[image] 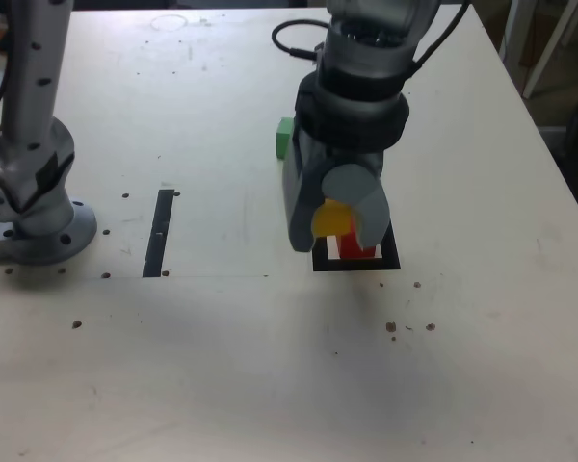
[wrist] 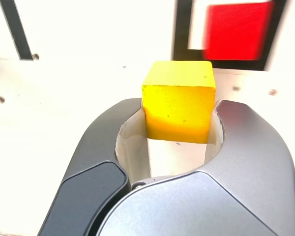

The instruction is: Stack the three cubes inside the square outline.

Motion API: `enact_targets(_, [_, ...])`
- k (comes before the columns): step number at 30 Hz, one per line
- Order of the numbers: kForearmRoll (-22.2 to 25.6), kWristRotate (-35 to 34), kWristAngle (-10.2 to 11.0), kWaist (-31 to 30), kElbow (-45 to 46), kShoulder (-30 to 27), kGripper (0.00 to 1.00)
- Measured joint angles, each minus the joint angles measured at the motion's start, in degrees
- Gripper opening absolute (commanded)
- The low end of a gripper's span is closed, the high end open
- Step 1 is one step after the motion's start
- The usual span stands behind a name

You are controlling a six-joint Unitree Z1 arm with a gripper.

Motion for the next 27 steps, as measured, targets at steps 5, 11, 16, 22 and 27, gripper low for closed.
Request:
enact_targets(5, [1.12,3.08,1.35,0.91,-1.96,0.07,0.32])
enact_targets(11, [1.13,6.52,1.58,3.61,-2.34,0.92,0.32])
enact_targets(16, [0.97,8.58,1.58,4.94,-2.48,1.85,0.32])
enact_targets(22, [0.78,9.88,1.57,5.55,-3.79,3.67,0.32])
enact_targets(27, [0.69,10.37,1.42,5.74,-4.00,4.39,0.32])
